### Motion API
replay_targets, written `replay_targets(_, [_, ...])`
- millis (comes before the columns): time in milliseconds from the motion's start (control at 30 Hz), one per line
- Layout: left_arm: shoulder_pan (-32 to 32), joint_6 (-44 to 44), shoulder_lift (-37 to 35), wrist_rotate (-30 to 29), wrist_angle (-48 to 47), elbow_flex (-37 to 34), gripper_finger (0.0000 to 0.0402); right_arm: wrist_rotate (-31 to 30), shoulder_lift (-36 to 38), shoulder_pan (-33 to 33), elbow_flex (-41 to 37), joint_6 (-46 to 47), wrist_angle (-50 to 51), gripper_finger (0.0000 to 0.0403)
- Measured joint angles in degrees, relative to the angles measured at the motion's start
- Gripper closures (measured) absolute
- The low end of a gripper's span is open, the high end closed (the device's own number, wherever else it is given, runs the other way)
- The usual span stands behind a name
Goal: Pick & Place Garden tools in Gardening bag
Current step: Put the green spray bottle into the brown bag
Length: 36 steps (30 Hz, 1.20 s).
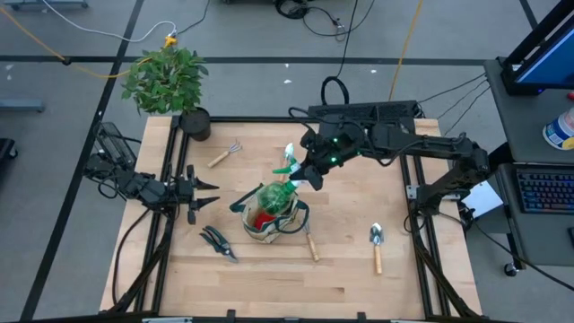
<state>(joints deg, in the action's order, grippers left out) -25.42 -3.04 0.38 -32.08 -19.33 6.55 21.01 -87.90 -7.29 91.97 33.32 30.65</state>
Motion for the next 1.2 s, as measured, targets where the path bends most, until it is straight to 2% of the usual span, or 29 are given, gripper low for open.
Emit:
replay_targets(267, [-0.01,0.01,-0.01,0.02,0.0,0.01,0.0247,0.0,-0.03,-0.08,-4.32,2.04,-2.96,0.0356])
replay_targets(600, [-0.01,0.01,-0.02,0.02,0.0,0.0,0.0247,-3.3,-0.04,0.16,-4.51,1.34,-3.07,0.0354])
replay_targets(967, [0.0,0.01,-0.01,0.01,0.01,0.01,0.0247,-3.44,-5.4,1.84,-4.51,-0.24,-4.66,0.0354])
replay_targets(1200, [-0.01,-0.08,0.0,0.0,0.02,0.01,0.0247,-5.82,-5.76,1.8,-4.51,-3.51,-4.45,0.0354])
